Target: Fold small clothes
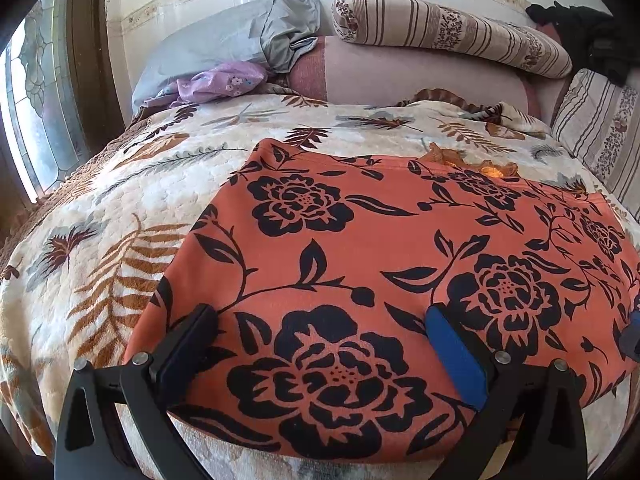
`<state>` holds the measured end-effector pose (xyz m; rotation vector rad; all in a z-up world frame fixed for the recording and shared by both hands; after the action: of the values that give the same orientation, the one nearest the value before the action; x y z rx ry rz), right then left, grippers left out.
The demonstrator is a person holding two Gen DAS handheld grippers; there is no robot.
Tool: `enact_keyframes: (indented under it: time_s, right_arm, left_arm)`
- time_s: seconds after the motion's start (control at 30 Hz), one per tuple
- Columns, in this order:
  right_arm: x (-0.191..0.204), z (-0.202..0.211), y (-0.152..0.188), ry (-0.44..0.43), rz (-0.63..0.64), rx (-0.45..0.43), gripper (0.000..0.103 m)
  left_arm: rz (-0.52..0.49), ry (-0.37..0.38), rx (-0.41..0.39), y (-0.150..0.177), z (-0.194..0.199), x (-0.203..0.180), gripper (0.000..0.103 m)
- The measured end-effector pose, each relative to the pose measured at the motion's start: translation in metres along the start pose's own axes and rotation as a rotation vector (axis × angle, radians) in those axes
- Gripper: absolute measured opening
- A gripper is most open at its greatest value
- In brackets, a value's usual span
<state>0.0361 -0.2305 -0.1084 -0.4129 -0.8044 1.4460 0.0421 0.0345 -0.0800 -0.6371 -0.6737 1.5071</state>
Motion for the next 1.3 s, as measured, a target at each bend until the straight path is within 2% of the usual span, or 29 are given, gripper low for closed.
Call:
enact_keyframes:
  time_s: [0.27,0.3,0.37,0.43,0.5,0.57,0.6,0.63,0.67,0.73,0.83,0.9,1.03,1.13,1.2,1.3]
  right_arm:
    - [0.000,0.000,0.001,-0.002,0.004,-0.001,0.102]
    - [0.000,0.000,0.001,-0.003,0.005,-0.001,0.102]
    - [0.000,0.000,0.001,-0.003,0.005,-0.002,0.102]
    - [0.000,0.000,0.001,0.002,0.010,-0.002,0.102]
    - [0.002,0.000,0.002,0.009,0.019,-0.001,0.102]
    - [0.002,0.000,0.001,0.010,0.017,0.005,0.102]
    - [0.001,0.001,0.000,0.006,0.007,0.010,0.102]
    - [-0.001,0.001,-0.003,-0.003,-0.010,0.023,0.102]
    - [-0.003,0.003,-0.007,-0.010,-0.035,0.043,0.102]
    - [-0.012,0.016,-0.014,-0.033,-0.132,0.060,0.102]
    - [-0.028,0.051,-0.014,-0.066,-0.303,-0.002,0.102]
    - [-0.039,0.062,-0.005,-0.096,-0.400,0.001,0.102]
    - [-0.063,0.055,0.023,-0.141,-0.570,0.094,0.102]
    - [-0.085,0.052,0.036,-0.144,-0.686,0.089,0.102]
    - [-0.098,0.053,0.039,-0.180,-0.756,0.070,0.102]
    - [-0.110,0.050,0.036,-0.208,-0.804,0.059,0.102]
  left_arm:
    - [0.007,0.018,0.002,-0.003,0.006,0.001,0.103]
    - [0.019,0.031,-0.021,-0.005,0.012,0.002,0.103]
    - [0.033,0.079,-0.120,-0.010,0.032,0.000,0.103]
    - [0.010,0.113,-0.177,-0.013,0.044,-0.006,0.103]
    - [-0.030,0.151,-0.122,-0.011,0.035,-0.016,0.103]
    - [-0.051,0.205,0.033,-0.003,0.011,-0.025,0.103]
    - [-0.070,0.195,0.096,0.001,0.000,-0.030,0.103]
    - [-0.108,0.167,0.058,0.003,0.003,-0.034,0.103]
    - [-0.134,0.153,0.034,0.002,0.006,-0.038,0.103]
    - [-0.141,0.162,0.051,0.000,0.007,-0.039,0.103]
    - [-0.087,0.187,0.076,-0.001,0.003,-0.031,0.103]
    - [-0.093,0.176,0.077,-0.001,0.002,-0.033,0.103]
    - [-0.103,0.162,0.065,0.002,0.003,-0.034,0.103]
    - [-0.101,0.164,0.062,0.004,0.004,-0.033,0.103]
    - [-0.102,0.160,0.054,0.005,0.005,-0.034,0.103]
    - [-0.104,0.154,0.047,0.005,0.004,-0.034,0.103]
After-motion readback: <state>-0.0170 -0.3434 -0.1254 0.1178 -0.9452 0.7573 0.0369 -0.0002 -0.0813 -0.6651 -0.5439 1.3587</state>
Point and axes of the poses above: each gripper's, at about its wrist camera, not at the fingertips, and z roughly against the way its jaws point, x to its left, y to its underside, the point moved 1 cm from there along -z, roughly the way its jaws point, and after that the axes turned 3 degrees about y, right-handed, at the moved point
